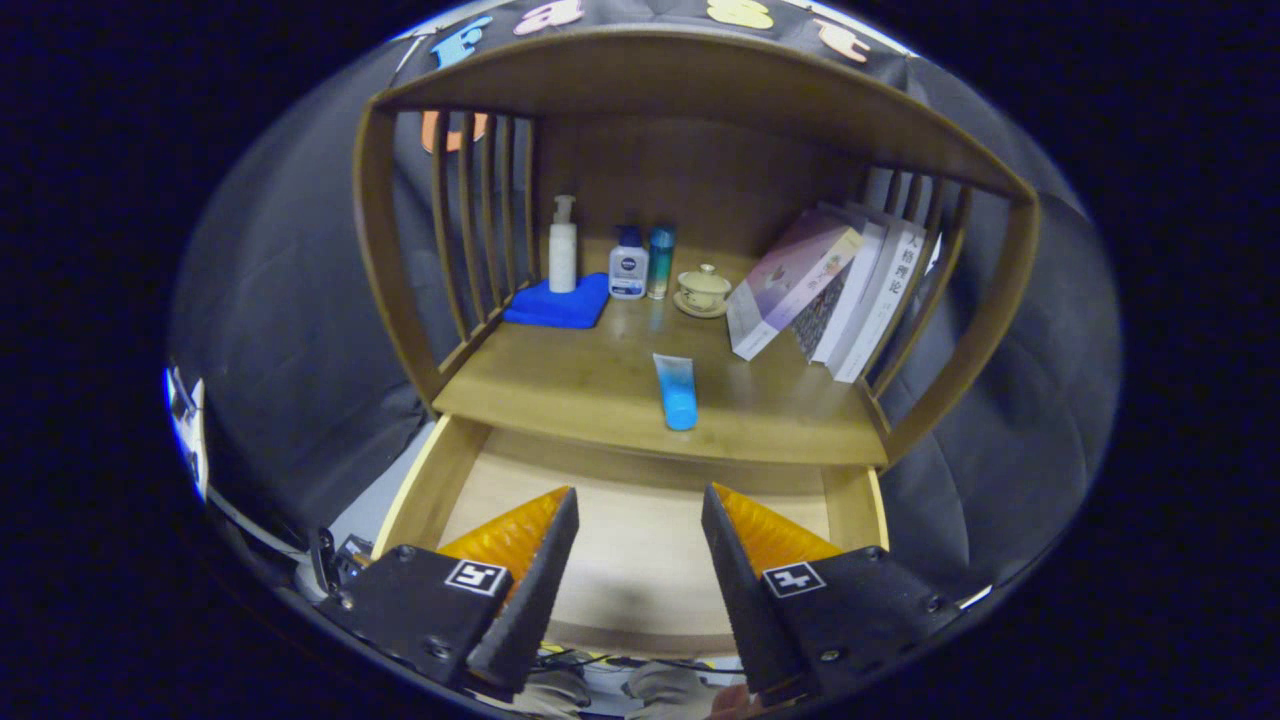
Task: Pull open the drawer, take out the items inside it, and place them on the countertop above the cabinet.
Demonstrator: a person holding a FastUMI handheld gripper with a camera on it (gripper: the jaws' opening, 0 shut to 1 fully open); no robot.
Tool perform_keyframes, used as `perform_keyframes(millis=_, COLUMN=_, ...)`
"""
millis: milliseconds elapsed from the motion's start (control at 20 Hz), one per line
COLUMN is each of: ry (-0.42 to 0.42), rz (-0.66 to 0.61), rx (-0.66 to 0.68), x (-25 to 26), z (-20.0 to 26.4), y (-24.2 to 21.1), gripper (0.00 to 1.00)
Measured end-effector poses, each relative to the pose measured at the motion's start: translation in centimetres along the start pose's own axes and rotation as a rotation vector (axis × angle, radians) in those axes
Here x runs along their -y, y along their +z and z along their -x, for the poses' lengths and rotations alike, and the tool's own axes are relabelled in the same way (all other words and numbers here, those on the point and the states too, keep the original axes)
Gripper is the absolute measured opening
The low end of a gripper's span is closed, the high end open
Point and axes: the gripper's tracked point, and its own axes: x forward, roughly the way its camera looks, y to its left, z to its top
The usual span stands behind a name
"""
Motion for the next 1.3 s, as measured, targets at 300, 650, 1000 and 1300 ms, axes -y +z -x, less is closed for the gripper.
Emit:
perform_keyframes(millis=300, ry=0.000, rz=0.017, rx=0.179, x=-1.1, z=5.4, y=-3.4, gripper=0.84)
perform_keyframes(millis=650, ry=-0.002, rz=-0.004, rx=0.380, x=-1.7, z=5.9, y=-8.1, gripper=0.99)
perform_keyframes(millis=1000, ry=-0.017, rz=-0.055, rx=0.399, x=-1.2, z=0.2, y=-16.2, gripper=1.00)
perform_keyframes(millis=1300, ry=-0.027, rz=-0.077, rx=0.420, x=-1.1, z=-3.3, y=-20.3, gripper=1.00)
